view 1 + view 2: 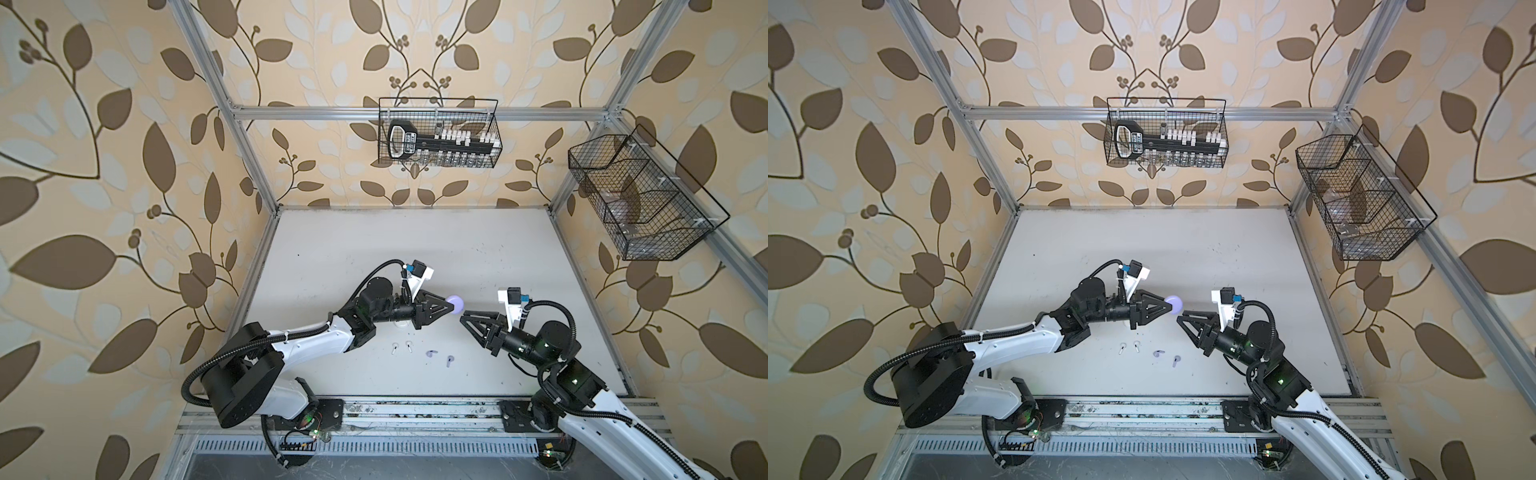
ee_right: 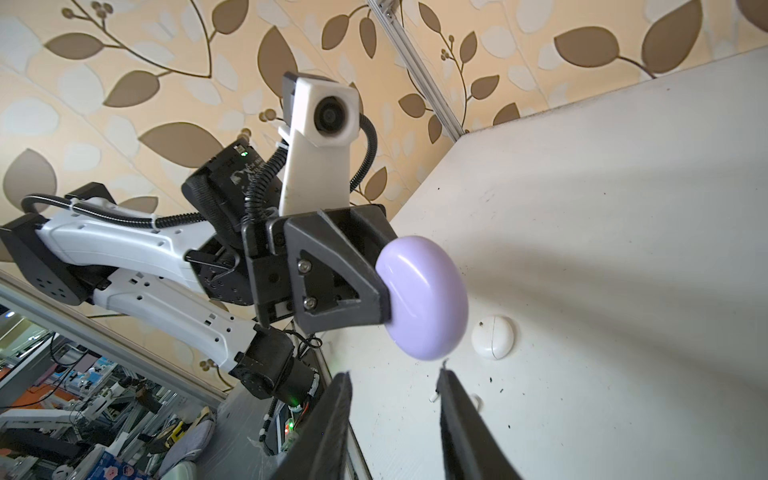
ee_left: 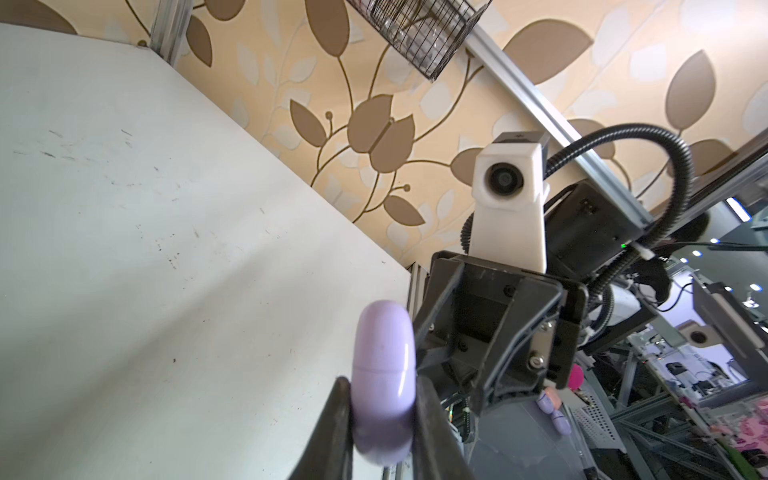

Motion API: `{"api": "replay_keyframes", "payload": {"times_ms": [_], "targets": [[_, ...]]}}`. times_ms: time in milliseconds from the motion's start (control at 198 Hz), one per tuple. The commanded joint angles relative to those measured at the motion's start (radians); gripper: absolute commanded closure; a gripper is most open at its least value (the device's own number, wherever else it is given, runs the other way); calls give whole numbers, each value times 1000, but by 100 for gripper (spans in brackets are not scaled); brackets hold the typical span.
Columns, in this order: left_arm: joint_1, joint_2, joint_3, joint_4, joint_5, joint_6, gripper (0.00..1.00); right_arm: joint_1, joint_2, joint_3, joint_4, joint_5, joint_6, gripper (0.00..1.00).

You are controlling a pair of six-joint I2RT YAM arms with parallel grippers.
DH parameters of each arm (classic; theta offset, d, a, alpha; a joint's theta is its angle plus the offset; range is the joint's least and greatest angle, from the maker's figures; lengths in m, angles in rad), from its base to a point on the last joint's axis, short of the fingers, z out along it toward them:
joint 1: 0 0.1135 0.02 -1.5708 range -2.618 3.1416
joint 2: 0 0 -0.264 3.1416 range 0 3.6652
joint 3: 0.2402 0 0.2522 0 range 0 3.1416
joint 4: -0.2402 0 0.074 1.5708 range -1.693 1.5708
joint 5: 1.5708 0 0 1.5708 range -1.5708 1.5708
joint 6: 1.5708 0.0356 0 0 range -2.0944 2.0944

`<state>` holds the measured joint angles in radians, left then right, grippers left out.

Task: Insert the wireless bluetooth earbuds into the charging case
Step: 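Raise the lavender case with the left gripper while the right gripper swings back toward it, then close the right gripper on the lavender case held by the left gripper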

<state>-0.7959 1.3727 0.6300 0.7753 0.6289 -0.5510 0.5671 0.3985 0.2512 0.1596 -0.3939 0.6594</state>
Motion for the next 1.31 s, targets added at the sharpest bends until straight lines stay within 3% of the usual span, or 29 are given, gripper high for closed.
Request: {"api": "replay_keyframes", "payload": {"times_ms": [0,549,1053,1305], "targets": [[15,3,-4,179,77,-97,85,-24,-9,-31,76,-69,21,64],[15,108,-20,400,176,-254,83,-81,81,-36,322,-195,111,64],[12,161,-25,489,199,-333,82,-90,158,-11,437,-195,144,66],[11,143,-39,460,189,-308,80,-92,202,18,453,-216,148,76]]}}
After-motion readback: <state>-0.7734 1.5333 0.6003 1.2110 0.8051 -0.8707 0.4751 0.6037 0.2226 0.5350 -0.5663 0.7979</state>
